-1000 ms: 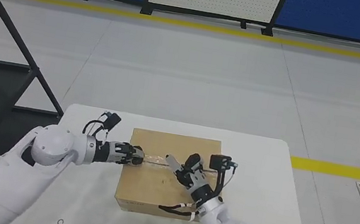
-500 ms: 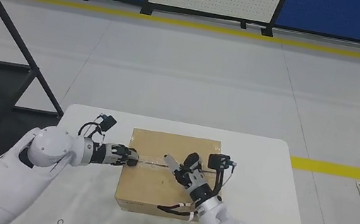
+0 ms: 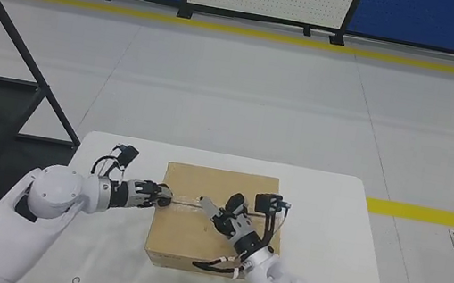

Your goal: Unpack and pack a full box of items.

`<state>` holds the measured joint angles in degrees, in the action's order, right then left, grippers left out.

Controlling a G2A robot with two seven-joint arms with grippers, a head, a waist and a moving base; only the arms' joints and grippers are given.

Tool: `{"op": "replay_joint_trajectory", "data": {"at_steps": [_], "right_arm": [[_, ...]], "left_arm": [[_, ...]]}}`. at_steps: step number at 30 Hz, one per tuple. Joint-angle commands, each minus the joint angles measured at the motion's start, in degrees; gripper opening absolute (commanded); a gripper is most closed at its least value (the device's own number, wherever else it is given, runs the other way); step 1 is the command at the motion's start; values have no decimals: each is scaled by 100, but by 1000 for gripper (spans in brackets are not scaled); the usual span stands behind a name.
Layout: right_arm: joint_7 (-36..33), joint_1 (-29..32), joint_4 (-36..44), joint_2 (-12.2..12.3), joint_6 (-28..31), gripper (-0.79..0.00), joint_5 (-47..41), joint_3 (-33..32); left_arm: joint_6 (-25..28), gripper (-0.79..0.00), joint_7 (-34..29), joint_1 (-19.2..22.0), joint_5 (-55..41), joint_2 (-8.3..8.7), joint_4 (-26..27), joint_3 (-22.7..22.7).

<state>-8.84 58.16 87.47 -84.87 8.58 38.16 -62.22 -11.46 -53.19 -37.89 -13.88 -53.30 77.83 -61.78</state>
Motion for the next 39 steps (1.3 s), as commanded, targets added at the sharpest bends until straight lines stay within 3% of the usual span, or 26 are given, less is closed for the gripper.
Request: {"op": "replay_joint_trajectory", "data": {"at_steps": [1, 7, 8, 9, 15, 16, 18, 19, 20, 24, 25, 26, 27, 30, 39], "right_arm": [[-28, -60, -28, -21, -14, 0, -83, 68], [-305, -205, -51, -44, 99, 0, -532, 53], [-305, -205, -51, -44, 99, 0, -532, 53], [-305, -205, -51, -44, 99, 0, -532, 53], [-305, -205, -51, -44, 99, 0, -532, 53], [-331, -196, -40, -43, 120, 0, -514, 71], [-483, -193, 45, -40, 185, 0, -372, 166], [-460, -206, 82, -52, 88, -459, -427, 182], [-505, -247, 100, -69, -12, -770, -488, 231], [-787, -570, -3, -174, -537, -785, -1083, 409], [-807, -661, -73, -208, -717, -785, -1325, 419], [-849, -769, -142, -240, -885, -785, -1495, 456], [-936, -891, -243, -271, -1066, -785, -1626, 502], [-1011, -1225, -499, -357, -1576, -785, -1804, 633], [-1018, -1267, -548, -372, -1701, -785, -1844, 642]], "left_arm": [[59, -785, 144, -65, -78, 12, 91, -127], [441, -763, 796, -447, -702, 73, 464, -834], [496, -533, 893, -535, -801, 83, 524, -946], [516, -62, 919, -562, -846, 85, 544, -985], [516, -62, 919, -562, -846, 85, 544, -985], [516, 0, 919, -562, -846, 85, 544, -985], [516, 0, 919, -562, -846, 85, 544, -985], [516, 0, 919, -562, -846, 85, 544, -985], [516, 0, 919, -562, -846, 85, 544, -985], [679, 0, 1381, -745, -1168, 56, 623, -1134], [704, -37, 1485, -786, -1232, 53, 616, -1186], [731, -182, 1597, -822, -1290, 49, 600, -1239], [740, -397, 1687, -858, -1355, 45, 587, -1286], [768, -785, 1986, -978, -1482, 34, 592, -1408], [695, -785, 2278, -1108, -1380, 30, 697, -1505]]}}
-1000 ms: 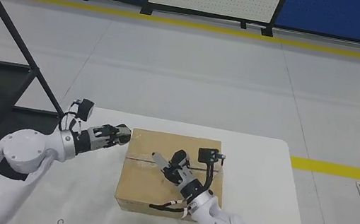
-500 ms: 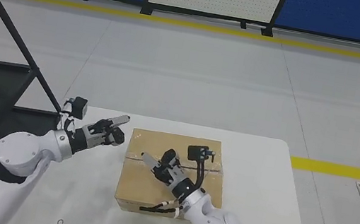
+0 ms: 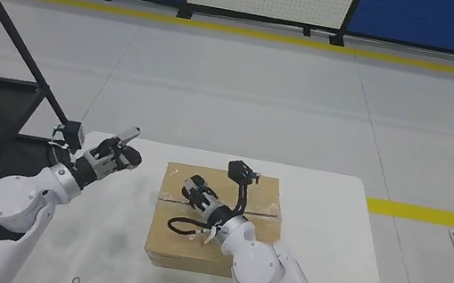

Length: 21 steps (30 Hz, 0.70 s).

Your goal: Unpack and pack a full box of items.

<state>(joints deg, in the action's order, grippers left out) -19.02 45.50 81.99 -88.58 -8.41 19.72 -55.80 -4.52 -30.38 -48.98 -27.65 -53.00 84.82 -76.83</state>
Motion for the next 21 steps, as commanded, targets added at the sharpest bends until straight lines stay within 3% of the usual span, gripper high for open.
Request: {"op": "replay_joint_trajectory", "data": {"at_steps": [1, 13, 14, 15, 16, 21], "right_arm": [[-56, 40, 22, 2, 25, -785, 48, 43], [-697, -182, 68, -79, -1233, -785, 396, 366], [-728, -222, 43, -89, -1323, -785, 443, 399], [-741, -250, 25, -100, -1401, -785, 474, 423], [-759, -272, 12, -108, -1474, -785, 506, 443], [-744, -299, 9, -137, -1847, -785, 623, 453]], "left_arm": [[1, -785, -3, 2, -3, 0, -2, 1], [-47, -785, 111, -88, 60, -46, 77, 21], [-58, -600, 112, -90, 54, -52, 72, 23], [-58, -139, 112, -90, 54, -52, 72, 23], [-58, 0, 112, -90, 54, -52, 72, 23], [-58, 0, 112, -90, 54, -52, 72, 23]]}}
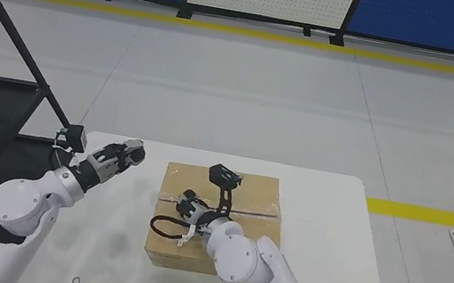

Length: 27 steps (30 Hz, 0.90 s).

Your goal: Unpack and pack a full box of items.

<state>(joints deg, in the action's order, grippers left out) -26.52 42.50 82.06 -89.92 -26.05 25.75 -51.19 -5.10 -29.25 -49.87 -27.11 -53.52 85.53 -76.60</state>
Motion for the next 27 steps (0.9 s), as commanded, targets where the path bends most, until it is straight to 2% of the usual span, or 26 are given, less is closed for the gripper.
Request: {"op": "replay_joint_trajectory", "data": {"at_steps": [1, 12, 27], "right_arm": [[17, 3, 8, -7, -171, -785, 53, -16], [201, 335, 366, 16, -795, -785, 288, -284], [494, 1016, 1020, 120, -1001, -785, 302, -1023]], "left_arm": [[1, 0, 0, 0, 0, 0, 0, 0], [1, 0, 0, 0, 0, 0, 0, 0], [1, 0, 0, 0, 0, 0, 0, 0]]}}
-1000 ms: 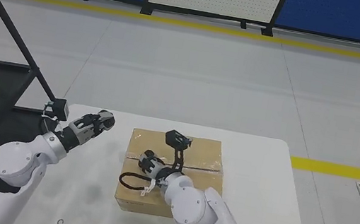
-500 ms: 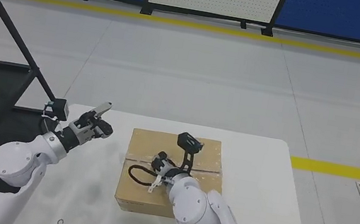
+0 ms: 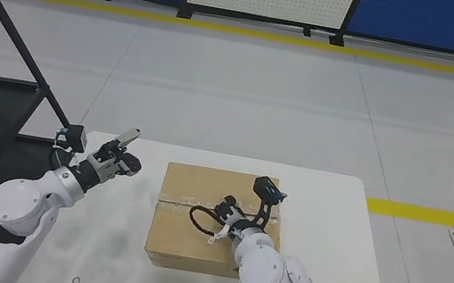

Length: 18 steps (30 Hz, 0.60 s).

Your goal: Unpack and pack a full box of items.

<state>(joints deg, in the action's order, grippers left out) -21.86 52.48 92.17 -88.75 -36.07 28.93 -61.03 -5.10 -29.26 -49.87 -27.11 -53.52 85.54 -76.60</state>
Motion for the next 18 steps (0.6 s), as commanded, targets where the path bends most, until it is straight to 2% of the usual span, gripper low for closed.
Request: {"op": "replay_joint_trajectory", "data": {"at_steps": [1, 18], "right_arm": [[61, 52, 23, 5, 8, -785, -41, -88], [746, 646, 543, 62, -54, -785, -351, -943]], "left_arm": [[0, 0, 0, 0, 0, 0, 0, 0], [0, 0, 0, 0, 0, 0, 0, 0]]}}
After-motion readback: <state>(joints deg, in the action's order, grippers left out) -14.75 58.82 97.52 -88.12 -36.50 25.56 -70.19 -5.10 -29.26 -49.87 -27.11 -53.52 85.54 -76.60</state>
